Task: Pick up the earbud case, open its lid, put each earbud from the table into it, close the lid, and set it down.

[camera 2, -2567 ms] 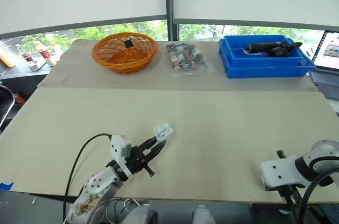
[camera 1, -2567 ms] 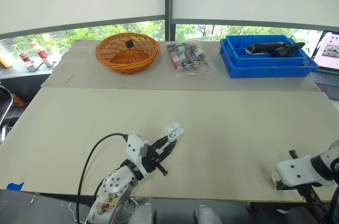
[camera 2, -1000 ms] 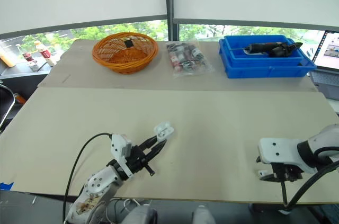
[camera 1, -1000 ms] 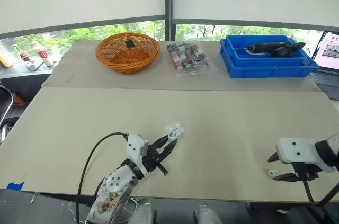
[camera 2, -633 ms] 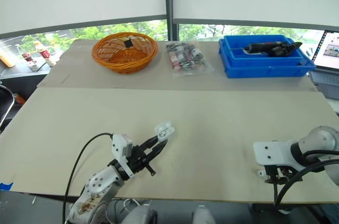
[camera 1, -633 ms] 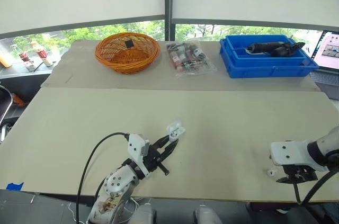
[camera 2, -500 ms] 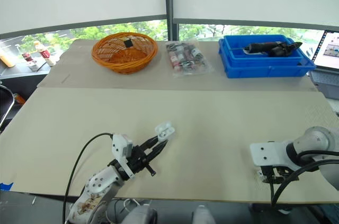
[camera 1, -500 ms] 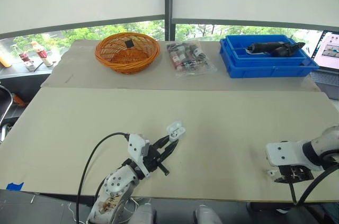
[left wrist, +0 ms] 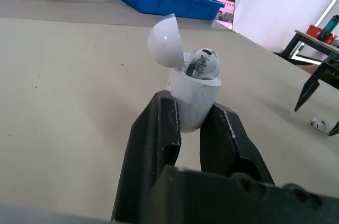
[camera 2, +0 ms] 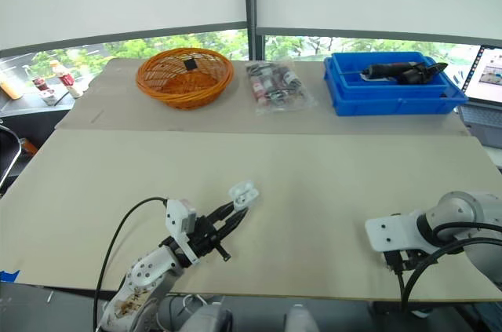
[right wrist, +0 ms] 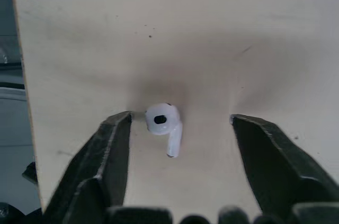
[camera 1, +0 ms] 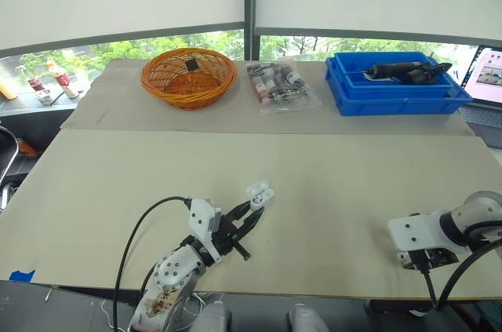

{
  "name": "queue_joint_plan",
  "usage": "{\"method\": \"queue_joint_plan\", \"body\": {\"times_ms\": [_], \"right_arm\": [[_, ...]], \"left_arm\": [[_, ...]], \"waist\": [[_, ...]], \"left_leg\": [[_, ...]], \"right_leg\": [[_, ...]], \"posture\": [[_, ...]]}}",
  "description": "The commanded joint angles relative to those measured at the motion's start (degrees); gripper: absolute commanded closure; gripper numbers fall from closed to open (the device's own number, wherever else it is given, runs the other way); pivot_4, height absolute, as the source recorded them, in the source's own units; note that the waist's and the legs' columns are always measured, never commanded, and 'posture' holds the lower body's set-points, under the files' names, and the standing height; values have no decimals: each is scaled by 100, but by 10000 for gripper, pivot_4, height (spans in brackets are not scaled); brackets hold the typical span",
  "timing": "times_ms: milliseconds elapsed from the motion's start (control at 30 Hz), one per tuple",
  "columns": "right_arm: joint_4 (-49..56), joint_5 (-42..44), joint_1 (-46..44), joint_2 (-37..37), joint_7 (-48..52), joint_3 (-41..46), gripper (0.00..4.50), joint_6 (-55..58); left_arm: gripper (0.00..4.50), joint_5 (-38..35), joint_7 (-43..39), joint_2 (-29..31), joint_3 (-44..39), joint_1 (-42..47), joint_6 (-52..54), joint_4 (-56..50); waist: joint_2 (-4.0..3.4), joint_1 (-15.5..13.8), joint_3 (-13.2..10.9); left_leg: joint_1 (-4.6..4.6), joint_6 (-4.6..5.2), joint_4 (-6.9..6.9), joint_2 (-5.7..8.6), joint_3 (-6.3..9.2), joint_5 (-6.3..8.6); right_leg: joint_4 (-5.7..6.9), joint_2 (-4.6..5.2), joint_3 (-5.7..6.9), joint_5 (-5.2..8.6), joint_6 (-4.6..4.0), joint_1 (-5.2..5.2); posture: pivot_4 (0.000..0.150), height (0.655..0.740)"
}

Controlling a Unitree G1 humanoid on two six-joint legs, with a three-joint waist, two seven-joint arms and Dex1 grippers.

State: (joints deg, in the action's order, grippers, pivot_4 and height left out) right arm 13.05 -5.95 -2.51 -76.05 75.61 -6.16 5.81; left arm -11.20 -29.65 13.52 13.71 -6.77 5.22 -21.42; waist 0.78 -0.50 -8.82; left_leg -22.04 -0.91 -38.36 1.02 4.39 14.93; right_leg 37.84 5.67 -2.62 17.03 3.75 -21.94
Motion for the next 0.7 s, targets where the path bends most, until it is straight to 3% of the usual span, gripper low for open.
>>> {"method": "queue_joint_plan", "body": {"times_ms": [33, 167, 200, 533, 700], "right_arm": [[56, -10, 27, 34, -34, 64, 27077, -3], [136, 17, 84, 36, 1, 112, 40563, 11], [147, 24, 103, 27, 6, 128, 41464, 8], [104, 178, 13, -53, 7, 454, 41462, -41], [227, 757, -735, 528, -270, 667, 41462, 402]], "left_arm": [[39952, -22, 8, -12, 24, 8, -75, -127], [39952, -22, 0, -10, 29, 7, -80, -123], [39952, -22, -2, -9, 31, 7, -80, -121], [39952, -7, -32, -17, 24, 78, -133, -27], [39952, -55, -104, -14, -35, 234, -184, 93]], "waist": [[1, 22, 0], [4, 74, -1], [4, 79, -1], [2, 77, 0], [2, 100, -1]], "left_leg": [[2, 0, 0, 0, -1, 0], [6, 0, 0, -2, 0, 0], [6, 0, 0, -1, 0, 0], [3, 0, 0, -1, 1, 0], [1, 0, 1, -1, 1, 0]], "right_leg": [[0, 0, -1, 0, 0, 1], [0, -2, -1, 0, 0, 6], [0, -2, -1, 0, 0, 6], [0, -1, 0, 0, 0, 3], [1, -2, 0, 0, 0, 0]], "posture": [[1500, 7400], [1500, 7400], [1500, 7400], [1500, 7400], [1500, 7400]]}}
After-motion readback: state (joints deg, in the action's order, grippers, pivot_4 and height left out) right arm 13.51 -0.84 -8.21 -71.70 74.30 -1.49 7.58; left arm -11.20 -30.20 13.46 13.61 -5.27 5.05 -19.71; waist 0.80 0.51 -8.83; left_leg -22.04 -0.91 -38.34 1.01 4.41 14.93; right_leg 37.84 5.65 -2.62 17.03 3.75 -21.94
